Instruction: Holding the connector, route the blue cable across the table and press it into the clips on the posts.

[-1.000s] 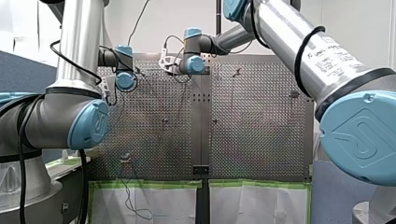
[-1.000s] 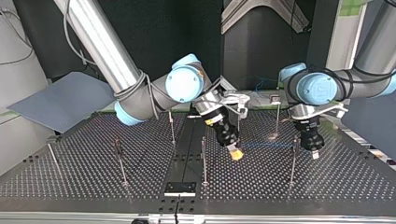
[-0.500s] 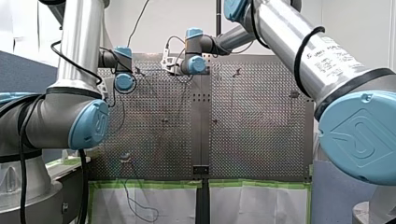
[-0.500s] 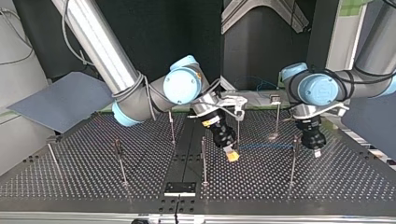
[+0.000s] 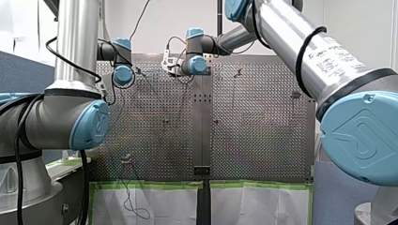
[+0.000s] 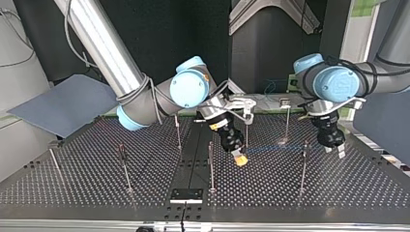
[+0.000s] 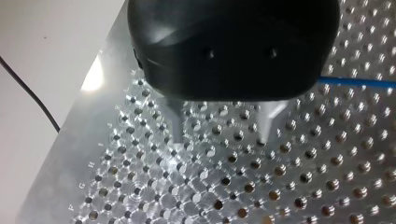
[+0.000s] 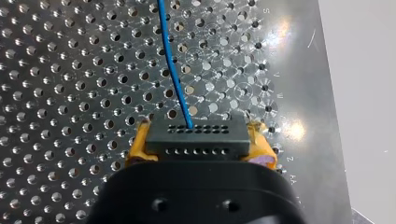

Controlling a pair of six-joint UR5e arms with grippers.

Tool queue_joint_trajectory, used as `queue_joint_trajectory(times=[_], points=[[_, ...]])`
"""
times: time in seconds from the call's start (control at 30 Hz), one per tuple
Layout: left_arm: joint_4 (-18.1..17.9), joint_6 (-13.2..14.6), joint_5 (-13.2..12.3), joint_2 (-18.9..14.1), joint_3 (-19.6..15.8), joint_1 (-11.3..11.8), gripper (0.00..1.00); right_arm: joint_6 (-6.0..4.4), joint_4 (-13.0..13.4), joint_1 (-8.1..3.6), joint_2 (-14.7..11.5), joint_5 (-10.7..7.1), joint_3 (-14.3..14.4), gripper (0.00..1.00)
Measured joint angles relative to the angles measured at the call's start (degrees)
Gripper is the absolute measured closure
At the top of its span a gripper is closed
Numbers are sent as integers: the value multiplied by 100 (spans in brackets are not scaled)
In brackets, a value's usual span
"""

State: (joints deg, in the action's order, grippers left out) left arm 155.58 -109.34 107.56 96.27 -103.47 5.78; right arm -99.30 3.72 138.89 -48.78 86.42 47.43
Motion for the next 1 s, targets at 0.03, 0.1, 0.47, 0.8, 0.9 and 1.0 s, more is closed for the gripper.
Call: queue_joint_trajectory(times=[0.03,0.1,0.47,0.8,0.9,1.0], points=[[41,-52,-39,-48,-43,-1,0,3,-3,0,-1,7,0,100],[101,-109,-99,-115,-109,-8,0,9,-8,1,-4,24,0,100],[554,-170,-192,-563,-272,-84,0,14,-15,5,-5,54,0,100],[1067,-173,-657,-1075,-402,-101,0,20,-69,17,-13,143,-48,100],[1216,-174,-754,-1222,-478,-103,0,21,-95,17,-14,172,-74,100],[1365,-163,-859,-1372,-547,-114,0,11,-106,14,-14,195,-82,100]])
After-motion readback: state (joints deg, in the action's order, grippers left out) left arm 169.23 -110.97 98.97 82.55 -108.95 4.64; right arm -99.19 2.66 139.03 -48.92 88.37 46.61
